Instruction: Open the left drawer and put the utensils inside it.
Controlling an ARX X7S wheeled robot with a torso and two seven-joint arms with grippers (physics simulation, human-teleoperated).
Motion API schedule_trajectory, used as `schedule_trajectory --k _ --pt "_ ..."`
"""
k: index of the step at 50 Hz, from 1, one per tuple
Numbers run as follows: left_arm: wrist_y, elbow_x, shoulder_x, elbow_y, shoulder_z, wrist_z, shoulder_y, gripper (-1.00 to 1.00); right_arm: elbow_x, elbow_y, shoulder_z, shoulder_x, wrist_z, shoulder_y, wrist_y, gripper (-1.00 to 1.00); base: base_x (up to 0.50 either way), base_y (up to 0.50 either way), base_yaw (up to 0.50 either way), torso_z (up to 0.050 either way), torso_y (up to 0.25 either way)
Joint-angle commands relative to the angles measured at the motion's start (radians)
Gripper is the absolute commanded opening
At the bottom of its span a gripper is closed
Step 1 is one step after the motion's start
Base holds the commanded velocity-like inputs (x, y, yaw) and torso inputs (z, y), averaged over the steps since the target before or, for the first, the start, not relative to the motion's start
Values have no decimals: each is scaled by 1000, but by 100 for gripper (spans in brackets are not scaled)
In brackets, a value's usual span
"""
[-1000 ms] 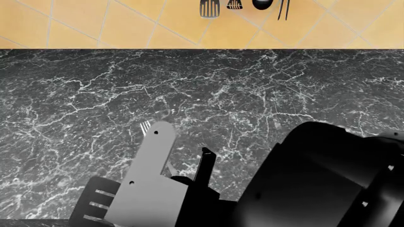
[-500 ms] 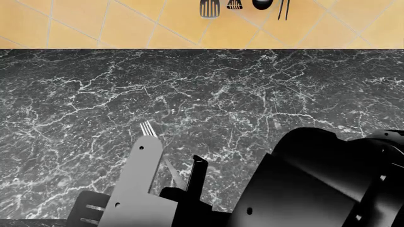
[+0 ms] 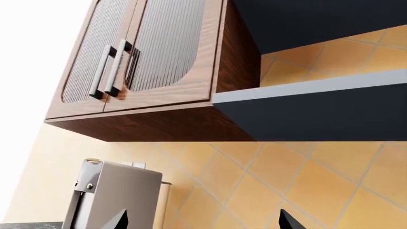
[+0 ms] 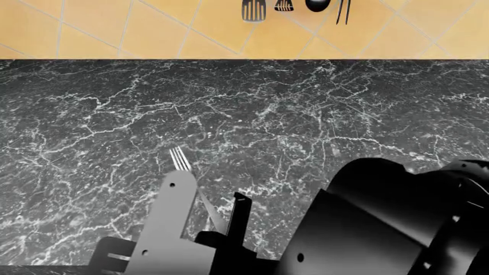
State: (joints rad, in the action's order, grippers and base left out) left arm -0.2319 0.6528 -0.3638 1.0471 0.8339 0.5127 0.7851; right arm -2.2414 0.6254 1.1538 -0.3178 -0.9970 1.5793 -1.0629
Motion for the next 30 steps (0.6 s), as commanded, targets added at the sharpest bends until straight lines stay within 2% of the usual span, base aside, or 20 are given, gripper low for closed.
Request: schedule_trajectory --k 1,30 --pt "1 -1 -4 0 -2 3 0 100 56 -13 -9 -7 19 -16 -18 -100 0 0 0 0 0" --pt "1 2 3 0 3 -2 0 100 123 -18 26 13 72 -67 -45 -100 0 0 0 0 1"
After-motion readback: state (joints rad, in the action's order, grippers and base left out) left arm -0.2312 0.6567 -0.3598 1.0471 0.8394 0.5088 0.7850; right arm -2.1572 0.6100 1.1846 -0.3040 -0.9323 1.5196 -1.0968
